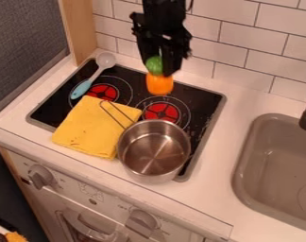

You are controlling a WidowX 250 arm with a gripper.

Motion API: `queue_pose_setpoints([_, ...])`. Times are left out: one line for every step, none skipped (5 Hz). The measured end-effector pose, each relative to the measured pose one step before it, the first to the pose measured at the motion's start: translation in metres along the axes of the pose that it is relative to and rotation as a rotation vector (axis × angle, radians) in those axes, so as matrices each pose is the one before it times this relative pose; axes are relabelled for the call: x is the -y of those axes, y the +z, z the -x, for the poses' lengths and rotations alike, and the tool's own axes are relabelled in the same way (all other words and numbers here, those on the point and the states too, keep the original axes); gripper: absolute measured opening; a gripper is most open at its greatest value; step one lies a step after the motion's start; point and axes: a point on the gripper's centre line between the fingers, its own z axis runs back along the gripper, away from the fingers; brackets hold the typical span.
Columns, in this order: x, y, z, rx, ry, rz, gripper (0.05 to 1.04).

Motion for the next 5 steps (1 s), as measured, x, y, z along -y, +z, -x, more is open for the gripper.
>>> queue_pose_setpoints([-0.03142, -0.01323, -0.02040, -0.0145, 0.0655, -0.0371, 0.597])
queue_pose_setpoints([-0.01651, -0.02140, -0.01244, -0.0311, 0.0337, -0.0287, 0.597])
queue_pose_setpoints([-0.01699, -0.00848, 0.00004, -0.0140, 0.0416, -0.0217, 0.597])
queue_pose_setpoints([-0.01719, -0.01380, 0.00374, -0.0218, 0.0422, -0.0092, 0.597])
queue_pose_setpoints([-0.01321, -0.00961, 0.00173, -0.0121, 0.0331, 0.0017, 0.597])
